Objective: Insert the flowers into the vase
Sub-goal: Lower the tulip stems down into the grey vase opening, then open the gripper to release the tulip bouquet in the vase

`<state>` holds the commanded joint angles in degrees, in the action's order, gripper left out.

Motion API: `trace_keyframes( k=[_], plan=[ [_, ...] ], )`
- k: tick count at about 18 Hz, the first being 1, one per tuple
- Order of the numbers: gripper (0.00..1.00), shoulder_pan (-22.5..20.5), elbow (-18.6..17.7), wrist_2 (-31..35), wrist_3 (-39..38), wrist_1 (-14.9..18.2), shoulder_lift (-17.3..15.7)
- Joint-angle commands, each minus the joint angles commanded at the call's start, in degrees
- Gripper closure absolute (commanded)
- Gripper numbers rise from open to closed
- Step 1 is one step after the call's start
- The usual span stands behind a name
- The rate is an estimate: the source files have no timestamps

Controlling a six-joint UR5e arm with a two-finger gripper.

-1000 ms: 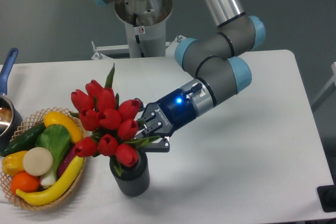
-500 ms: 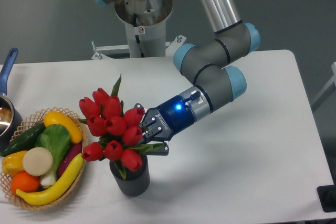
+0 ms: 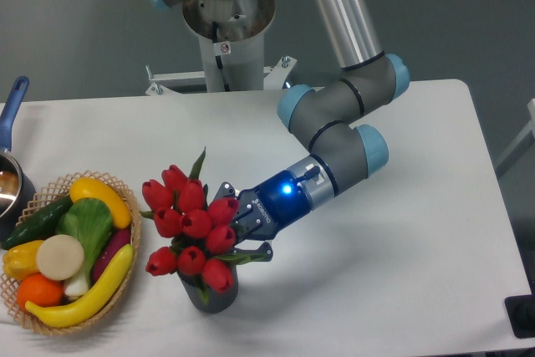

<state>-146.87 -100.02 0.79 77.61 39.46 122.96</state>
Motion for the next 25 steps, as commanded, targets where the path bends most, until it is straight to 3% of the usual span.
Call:
trace_keyframes(
  k=[13,23,25],
  plan=[
    [0.72,-0.88,-1.23,1.05,0.7,0.0,-0.09],
    [0.47,-0.97,-1.94,1.41,4.48,0.0,0.53],
    [0.35,-0.97,-1.76,1.41,5.01,0.0,0.53]
  ],
)
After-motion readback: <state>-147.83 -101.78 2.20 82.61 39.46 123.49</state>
